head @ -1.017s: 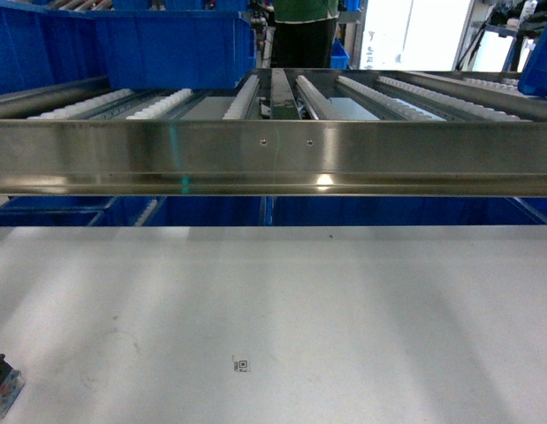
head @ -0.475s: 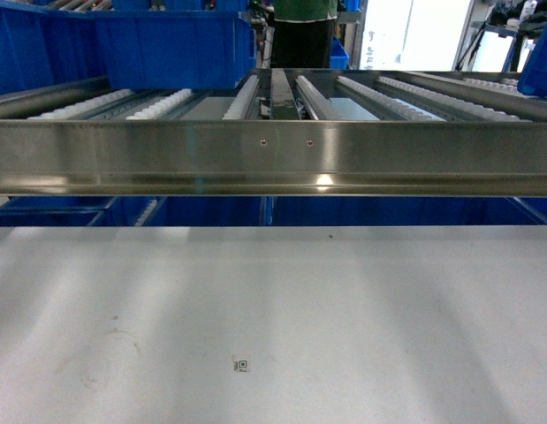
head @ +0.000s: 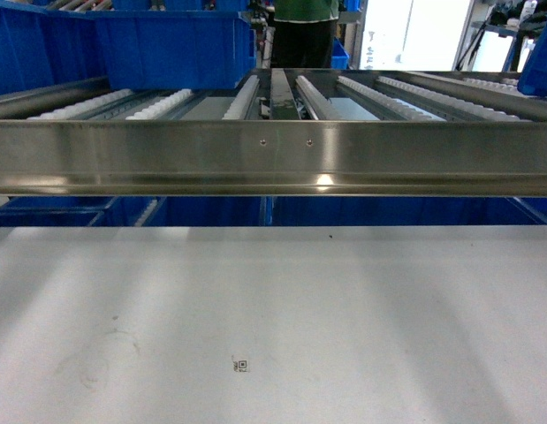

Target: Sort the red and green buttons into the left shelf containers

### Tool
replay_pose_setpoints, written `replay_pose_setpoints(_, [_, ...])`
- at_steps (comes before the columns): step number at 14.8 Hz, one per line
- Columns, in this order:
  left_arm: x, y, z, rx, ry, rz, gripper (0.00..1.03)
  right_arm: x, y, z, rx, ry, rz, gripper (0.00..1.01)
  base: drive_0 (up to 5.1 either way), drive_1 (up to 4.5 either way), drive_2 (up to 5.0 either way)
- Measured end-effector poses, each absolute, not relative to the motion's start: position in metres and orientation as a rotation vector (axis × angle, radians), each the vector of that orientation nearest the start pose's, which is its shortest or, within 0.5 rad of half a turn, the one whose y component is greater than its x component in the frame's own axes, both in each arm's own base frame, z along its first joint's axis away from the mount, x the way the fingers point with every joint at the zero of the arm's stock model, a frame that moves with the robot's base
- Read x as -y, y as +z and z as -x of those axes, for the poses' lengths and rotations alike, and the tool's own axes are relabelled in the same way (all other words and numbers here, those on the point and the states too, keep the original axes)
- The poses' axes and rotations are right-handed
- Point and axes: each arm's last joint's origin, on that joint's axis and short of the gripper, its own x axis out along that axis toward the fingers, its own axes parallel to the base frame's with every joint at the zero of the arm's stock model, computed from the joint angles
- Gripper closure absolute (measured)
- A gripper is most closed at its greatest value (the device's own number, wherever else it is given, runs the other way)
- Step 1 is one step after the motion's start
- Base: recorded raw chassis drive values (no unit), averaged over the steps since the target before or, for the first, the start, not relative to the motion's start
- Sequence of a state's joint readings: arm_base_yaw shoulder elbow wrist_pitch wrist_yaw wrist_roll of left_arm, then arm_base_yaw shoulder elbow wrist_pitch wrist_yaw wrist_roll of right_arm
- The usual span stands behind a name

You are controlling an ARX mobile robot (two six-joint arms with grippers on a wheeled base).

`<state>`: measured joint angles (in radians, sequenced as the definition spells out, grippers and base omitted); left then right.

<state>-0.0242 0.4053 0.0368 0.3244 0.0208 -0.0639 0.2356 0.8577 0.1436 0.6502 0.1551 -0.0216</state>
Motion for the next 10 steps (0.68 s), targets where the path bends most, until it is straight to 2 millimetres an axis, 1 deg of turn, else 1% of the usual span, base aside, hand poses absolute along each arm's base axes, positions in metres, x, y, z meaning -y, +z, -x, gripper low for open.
replay_pose_setpoints(4, [0.0036,0.1705,-0.1240,-0.048,-0.044,0.063,0.79,-0.0348,0.1821,-0.1642,-0.060,0.079,0.033,0.75,0.0,0.00,0.0])
replay_pose_setpoints(10, [0.0035,0.1708,-0.1239,-0.043,-0.043,0.064,0.79,-0.0348,0.1821,-0.1642,-0.060,0.080,0.031,0.75,-4.7,1.40,3.7])
